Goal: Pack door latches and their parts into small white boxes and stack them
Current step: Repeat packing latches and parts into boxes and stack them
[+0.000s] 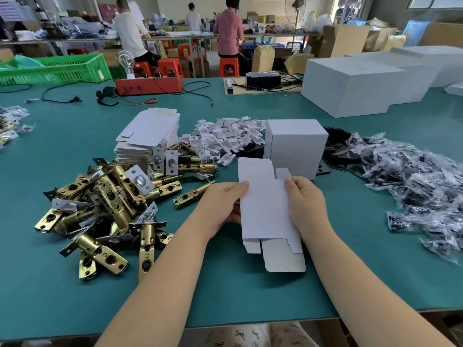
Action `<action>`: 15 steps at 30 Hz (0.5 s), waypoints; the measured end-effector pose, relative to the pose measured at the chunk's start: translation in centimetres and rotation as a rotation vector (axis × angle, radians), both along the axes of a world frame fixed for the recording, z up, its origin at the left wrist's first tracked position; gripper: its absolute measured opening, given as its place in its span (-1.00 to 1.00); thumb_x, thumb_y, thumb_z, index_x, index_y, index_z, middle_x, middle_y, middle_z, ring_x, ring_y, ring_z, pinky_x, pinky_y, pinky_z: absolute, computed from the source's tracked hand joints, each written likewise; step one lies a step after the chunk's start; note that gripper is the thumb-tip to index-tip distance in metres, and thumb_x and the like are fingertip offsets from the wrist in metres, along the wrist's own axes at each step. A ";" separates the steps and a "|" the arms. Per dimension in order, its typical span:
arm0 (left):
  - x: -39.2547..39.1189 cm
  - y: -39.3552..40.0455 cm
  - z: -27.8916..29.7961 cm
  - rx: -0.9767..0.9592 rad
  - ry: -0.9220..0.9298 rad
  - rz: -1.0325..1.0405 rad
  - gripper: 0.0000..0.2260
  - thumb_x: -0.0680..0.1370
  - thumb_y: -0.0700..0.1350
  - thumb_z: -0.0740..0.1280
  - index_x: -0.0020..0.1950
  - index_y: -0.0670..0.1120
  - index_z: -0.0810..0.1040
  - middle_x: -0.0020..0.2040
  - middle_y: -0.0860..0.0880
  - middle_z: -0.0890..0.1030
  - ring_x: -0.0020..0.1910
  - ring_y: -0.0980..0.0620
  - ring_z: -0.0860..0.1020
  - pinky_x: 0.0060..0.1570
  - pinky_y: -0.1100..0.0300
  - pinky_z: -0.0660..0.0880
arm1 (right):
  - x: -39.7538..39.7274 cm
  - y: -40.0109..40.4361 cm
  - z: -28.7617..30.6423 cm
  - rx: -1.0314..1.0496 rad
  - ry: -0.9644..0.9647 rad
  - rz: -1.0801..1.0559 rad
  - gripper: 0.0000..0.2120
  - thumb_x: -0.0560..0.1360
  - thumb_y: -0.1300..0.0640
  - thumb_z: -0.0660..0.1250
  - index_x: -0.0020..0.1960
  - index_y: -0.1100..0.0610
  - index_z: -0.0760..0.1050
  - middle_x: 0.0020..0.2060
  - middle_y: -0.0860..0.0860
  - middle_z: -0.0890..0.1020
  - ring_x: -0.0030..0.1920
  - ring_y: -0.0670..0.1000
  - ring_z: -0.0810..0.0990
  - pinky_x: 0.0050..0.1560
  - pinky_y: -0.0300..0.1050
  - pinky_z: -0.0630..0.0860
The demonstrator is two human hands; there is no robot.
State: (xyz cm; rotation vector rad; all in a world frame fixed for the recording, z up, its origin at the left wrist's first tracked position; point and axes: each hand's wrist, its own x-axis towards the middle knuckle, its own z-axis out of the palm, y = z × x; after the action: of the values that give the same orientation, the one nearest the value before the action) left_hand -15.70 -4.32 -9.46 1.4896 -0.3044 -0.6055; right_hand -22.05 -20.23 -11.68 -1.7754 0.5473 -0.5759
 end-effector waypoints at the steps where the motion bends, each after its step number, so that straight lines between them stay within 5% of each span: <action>1: -0.1 0.0 0.0 0.001 0.007 -0.018 -0.81 0.62 -0.09 0.28 -0.03 -0.13 0.65 -0.10 -0.12 0.70 -0.25 -0.02 0.63 -0.37 0.17 0.58 | 0.0 0.0 -0.1 -0.008 -0.033 -0.021 -0.76 0.62 0.09 0.17 -0.19 0.09 0.48 -0.36 -0.06 0.48 -0.40 -0.16 0.37 -0.40 -0.30 0.34; 5: -0.3 0.1 -0.1 0.069 0.006 -0.163 -0.93 0.55 -0.17 0.38 -0.05 -0.09 0.67 -0.07 -0.08 0.72 -0.18 0.01 0.67 -0.25 0.17 0.63 | -0.1 -0.3 0.1 -0.006 -0.099 -0.117 -0.82 0.61 0.05 0.19 -0.12 0.04 0.50 -0.24 -0.11 0.56 -0.28 -0.16 0.47 -0.30 -0.31 0.39; 9: 0.3 0.3 -0.3 0.029 -0.029 -0.055 -0.92 0.55 -0.18 0.38 -0.07 -0.08 0.68 -0.09 -0.07 0.72 -0.19 0.01 0.67 -0.22 0.10 0.64 | -0.2 -0.2 0.4 0.272 0.020 0.119 -0.86 0.54 0.01 0.33 -0.04 0.08 0.56 -0.11 0.00 0.69 -0.16 -0.01 0.64 -0.16 -0.04 0.59; 15: 0.6 0.1 -0.5 -0.010 -0.036 0.026 -0.89 0.56 -0.20 0.36 -0.10 -0.06 0.67 -0.18 -0.02 0.72 -0.27 0.06 0.66 -0.35 0.16 0.60 | -0.2 0.4 0.4 0.236 -0.032 0.274 -0.91 0.56 0.17 0.31 0.02 0.01 0.54 -0.04 -0.01 0.69 -0.05 0.02 0.66 -0.03 -0.06 0.59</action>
State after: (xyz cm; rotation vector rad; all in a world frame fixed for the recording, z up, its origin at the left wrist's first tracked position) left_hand -15.07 -4.21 -10.01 1.4936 -0.3150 -0.5563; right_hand -22.23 -19.81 -11.24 -1.5795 0.3274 -0.3340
